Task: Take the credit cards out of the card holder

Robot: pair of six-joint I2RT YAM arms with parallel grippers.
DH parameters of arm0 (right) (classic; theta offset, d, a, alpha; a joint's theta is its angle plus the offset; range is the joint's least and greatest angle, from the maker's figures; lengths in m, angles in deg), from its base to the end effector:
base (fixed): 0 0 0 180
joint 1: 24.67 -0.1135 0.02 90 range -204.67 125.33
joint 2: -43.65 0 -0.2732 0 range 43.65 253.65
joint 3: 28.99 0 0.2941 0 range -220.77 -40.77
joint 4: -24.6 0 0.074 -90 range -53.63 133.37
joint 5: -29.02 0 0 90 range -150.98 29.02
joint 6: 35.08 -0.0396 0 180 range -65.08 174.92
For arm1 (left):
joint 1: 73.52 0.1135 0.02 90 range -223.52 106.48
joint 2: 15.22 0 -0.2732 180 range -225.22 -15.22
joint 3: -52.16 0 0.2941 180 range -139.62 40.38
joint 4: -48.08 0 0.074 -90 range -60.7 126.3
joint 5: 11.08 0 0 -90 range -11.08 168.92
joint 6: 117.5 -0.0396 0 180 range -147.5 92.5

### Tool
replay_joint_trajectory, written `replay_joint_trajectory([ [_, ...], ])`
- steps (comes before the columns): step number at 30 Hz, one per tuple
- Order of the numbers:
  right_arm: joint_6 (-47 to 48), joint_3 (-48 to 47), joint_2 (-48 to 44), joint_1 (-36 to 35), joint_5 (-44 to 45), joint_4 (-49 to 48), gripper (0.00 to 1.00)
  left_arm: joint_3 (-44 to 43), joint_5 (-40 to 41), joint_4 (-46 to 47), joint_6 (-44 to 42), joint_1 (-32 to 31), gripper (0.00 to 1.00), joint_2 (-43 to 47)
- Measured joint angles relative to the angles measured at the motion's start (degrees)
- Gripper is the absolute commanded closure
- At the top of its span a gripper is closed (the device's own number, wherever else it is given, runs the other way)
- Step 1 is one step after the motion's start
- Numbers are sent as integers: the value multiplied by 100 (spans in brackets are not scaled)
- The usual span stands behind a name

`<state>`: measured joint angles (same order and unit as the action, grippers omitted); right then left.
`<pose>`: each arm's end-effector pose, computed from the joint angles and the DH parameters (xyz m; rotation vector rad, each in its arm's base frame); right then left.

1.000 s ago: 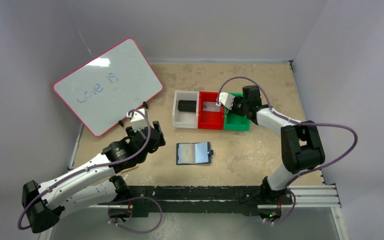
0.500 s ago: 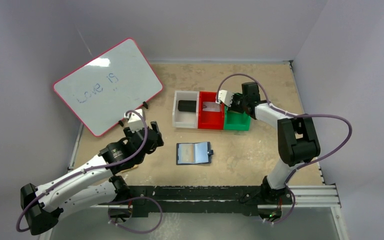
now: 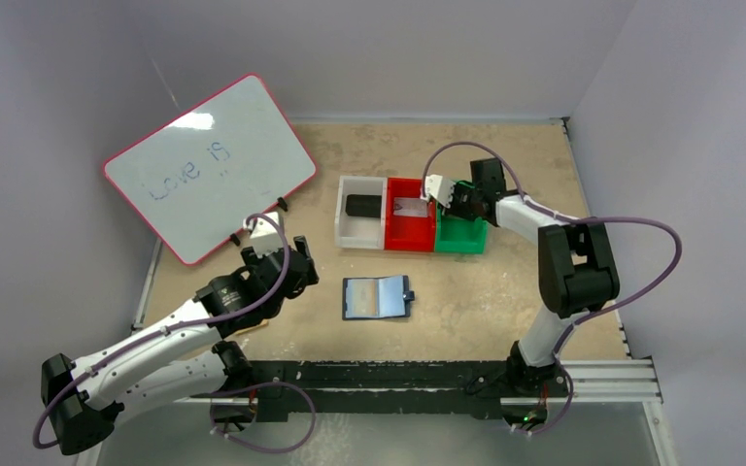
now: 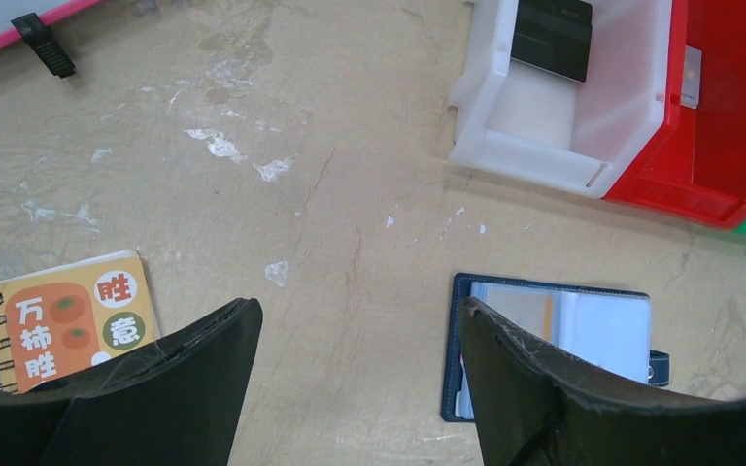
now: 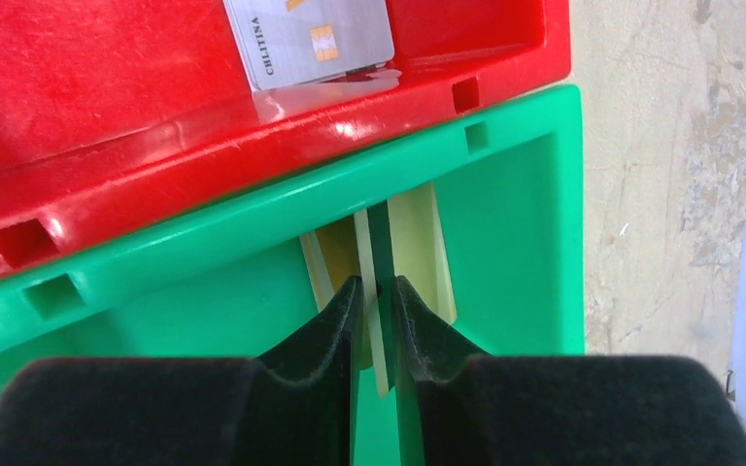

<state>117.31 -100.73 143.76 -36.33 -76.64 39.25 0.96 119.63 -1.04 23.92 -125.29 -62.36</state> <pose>0.3981 0.0931 0.1662 -1.4866 1.7440 -0.1416 0.1447 -0.1419 0.2610 -0.3187 2.1199 -0.1984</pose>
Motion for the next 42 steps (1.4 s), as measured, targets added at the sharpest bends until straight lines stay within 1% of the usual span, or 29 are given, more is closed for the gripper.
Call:
replay_joint_trajectory([
  [1,-4,-13,2,15,0,24,68,0,0,-9,0,0,26,0],
  [2,-13,-24,2,31,2,39,61,-2,0,-11,0,0,26,0],
  [3,-42,-37,2,55,2,68,60,0,0,-11,0,0,26,0],
  [11,-199,-122,11,160,15,127,60,0,0,-11,2,0,26,0],
  [15,-273,-122,-15,160,7,70,59,0,0,-11,2,0,26,0],
  [17,-481,-114,-105,160,-2,-7,59,0,0,-11,2,0,26,0],
  [19,-872,-85,-271,160,-11,-229,60,0,0,-11,4,0,26,-2],
  [23,-2538,-46,-833,160,280,-876,61,0,2,-9,11,0,27,-33],
  [24,-3117,-74,-955,160,428,-960,65,0,2,-9,20,0,27,-44],
  [25,-3748,-160,-1032,160,592,-929,72,0,4,-9,26,2,27,-52],
  [27,-4843,-382,-1051,160,831,-820,78,0,20,-9,46,0,27,-57],
  [28,-5300,-422,-1051,160,892,-820,83,0,37,-9,48,0,27,-57],
  [30,-6046,-295,-1106,153,933,-820,86,0,74,-11,50,0,27,-57],
  [32,-6752,72,-1244,133,1003,-800,92,0,142,-15,59,0,27,-57],
  [35,-7451,577,-1447,114,1021,-564,100,0,234,-48,107,0,27,-57],
  [38,-7906,782,-1491,105,994,-354,100,0,341,-87,162,0,27,-57],
  [42,-8199,866,-1482,72,953,-295,100,-7,393,-96,170,0,27,-101],
])
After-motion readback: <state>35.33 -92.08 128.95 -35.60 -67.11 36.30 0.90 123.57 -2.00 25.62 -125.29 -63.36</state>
